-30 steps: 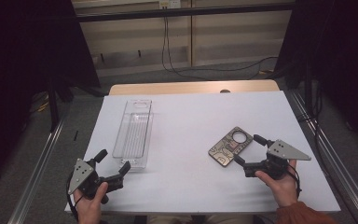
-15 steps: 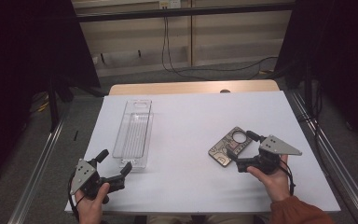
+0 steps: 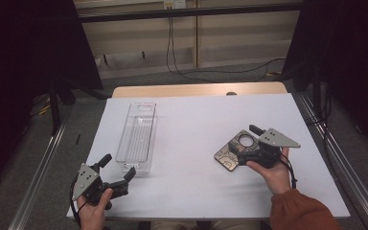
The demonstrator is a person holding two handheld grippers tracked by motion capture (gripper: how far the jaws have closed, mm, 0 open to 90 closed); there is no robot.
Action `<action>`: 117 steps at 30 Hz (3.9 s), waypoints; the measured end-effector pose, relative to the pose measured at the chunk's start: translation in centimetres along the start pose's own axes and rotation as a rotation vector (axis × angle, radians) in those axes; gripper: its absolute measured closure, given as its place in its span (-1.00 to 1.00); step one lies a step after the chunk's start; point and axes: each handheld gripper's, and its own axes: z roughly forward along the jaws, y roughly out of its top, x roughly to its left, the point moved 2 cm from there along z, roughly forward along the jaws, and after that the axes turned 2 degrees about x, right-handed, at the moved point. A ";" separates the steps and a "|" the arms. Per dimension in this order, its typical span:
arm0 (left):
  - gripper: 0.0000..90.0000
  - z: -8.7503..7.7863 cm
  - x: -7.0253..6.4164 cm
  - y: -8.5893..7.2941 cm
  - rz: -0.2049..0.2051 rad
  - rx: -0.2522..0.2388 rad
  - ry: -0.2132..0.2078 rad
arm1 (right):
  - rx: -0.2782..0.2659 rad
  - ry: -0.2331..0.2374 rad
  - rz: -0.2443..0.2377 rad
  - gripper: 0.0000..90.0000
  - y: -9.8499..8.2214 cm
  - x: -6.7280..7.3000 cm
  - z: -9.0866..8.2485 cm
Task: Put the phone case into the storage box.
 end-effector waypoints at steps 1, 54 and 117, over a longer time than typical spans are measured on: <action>-0.95 0.0 0.1 0.0 0.001 0.001 0.007 | -0.007 0.001 0.014 -0.99 0.3 0.1 0.3; -0.95 -0.1 0.3 -0.1 -0.004 0.001 0.013 | 0.071 0.136 0.061 1.00 2.8 -1.3 7.4; -0.95 -0.1 0.5 0.0 -0.008 -0.002 0.026 | 0.991 0.292 0.045 1.00 0.0 -0.1 12.2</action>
